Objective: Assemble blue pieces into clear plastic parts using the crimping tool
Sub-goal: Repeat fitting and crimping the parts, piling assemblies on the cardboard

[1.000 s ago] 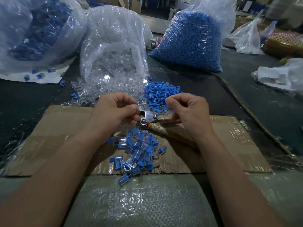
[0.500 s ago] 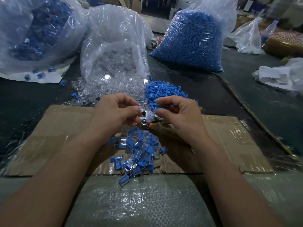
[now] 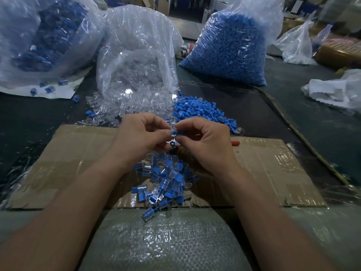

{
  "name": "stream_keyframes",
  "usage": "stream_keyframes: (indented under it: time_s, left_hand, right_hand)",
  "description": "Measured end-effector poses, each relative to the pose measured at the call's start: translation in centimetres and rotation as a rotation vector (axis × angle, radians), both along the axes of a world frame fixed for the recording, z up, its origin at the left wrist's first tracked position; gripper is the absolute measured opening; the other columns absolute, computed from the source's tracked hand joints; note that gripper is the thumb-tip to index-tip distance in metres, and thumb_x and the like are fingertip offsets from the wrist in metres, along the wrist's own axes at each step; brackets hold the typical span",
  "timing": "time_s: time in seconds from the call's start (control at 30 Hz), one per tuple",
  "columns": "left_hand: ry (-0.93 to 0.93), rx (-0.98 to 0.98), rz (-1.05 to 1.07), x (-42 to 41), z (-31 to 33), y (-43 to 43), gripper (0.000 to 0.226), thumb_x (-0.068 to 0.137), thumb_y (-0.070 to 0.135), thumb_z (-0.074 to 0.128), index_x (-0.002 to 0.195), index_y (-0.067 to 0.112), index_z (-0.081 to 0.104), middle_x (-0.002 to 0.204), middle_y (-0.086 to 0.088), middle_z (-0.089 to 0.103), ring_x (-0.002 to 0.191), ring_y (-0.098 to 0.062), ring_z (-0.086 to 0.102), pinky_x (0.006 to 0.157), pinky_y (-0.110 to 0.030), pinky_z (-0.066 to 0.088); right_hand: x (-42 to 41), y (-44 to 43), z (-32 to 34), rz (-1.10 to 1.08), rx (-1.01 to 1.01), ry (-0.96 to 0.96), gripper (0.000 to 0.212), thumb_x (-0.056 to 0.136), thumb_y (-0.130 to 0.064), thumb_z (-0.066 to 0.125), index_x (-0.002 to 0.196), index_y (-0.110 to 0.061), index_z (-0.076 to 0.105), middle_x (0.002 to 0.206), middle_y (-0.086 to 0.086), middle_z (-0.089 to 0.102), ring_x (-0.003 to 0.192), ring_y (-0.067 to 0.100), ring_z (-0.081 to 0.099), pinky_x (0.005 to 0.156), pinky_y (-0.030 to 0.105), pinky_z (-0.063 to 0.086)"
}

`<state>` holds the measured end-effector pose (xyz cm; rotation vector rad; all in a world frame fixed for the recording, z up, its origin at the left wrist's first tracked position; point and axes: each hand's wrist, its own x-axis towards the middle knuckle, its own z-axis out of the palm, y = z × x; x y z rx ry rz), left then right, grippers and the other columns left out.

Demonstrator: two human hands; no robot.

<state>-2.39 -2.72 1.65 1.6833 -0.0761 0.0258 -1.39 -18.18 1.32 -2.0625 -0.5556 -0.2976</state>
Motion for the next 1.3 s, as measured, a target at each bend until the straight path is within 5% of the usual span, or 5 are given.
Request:
stream_keyframes:
  time_s: [0.37, 0.53, 0.73, 1.3]
  left_hand:
    - [-0.028, 0.009, -0.013, 0.03, -0.06, 0.23, 0.014, 0.076, -0.003, 0.066, 0.071, 0.011, 0.064, 0.058, -0.004, 0.068, 0.05, -0.011, 0.065, 0.047, -0.016, 0.051]
    - [-0.024, 0.045, -0.004, 0.1, -0.23, 0.15, 0.018, 0.074, -0.005, 0.067, 0.07, 0.012, 0.064, 0.057, -0.003, 0.068, 0.05, -0.011, 0.065, 0.047, -0.016, 0.051]
    - [-0.068, 0.119, 0.019, 0.14, -0.29, -0.08, 0.024, 0.074, -0.007, 0.068, 0.066, 0.016, 0.064, 0.054, 0.0, 0.067, 0.046, -0.007, 0.062, 0.046, -0.015, 0.05]
    - [0.082, -0.129, -0.083, -0.29, 0.63, 0.15, 0.004, 0.067, 0.005, 0.065, 0.071, 0.005, 0.064, 0.055, -0.007, 0.066, 0.047, -0.012, 0.061, 0.045, -0.018, 0.05]
  right_hand:
    - [-0.07, -0.09, -0.29, 0.04, -0.004, -0.138, 0.025, 0.071, -0.005, 0.075, 0.095, -0.009, 0.07, 0.083, -0.012, 0.063, 0.082, 0.005, 0.063, 0.074, 0.016, 0.052]
    - [0.04, -0.12, -0.23, 0.027, -0.155, -0.256, 0.021, 0.071, -0.006, 0.074, 0.092, -0.007, 0.073, 0.084, 0.003, 0.071, 0.075, 0.014, 0.066, 0.071, 0.033, 0.056]
    - [0.16, -0.24, -0.11, 0.035, -0.264, -0.305, 0.02, 0.07, -0.008, 0.074, 0.09, -0.01, 0.074, 0.081, 0.002, 0.072, 0.072, 0.014, 0.065, 0.069, 0.032, 0.055]
    - [0.28, -0.71, -0.53, 0.113, 0.001, -0.15, 0.028, 0.073, -0.011, 0.074, 0.1, -0.007, 0.069, 0.091, -0.003, 0.068, 0.083, 0.01, 0.066, 0.078, 0.031, 0.055]
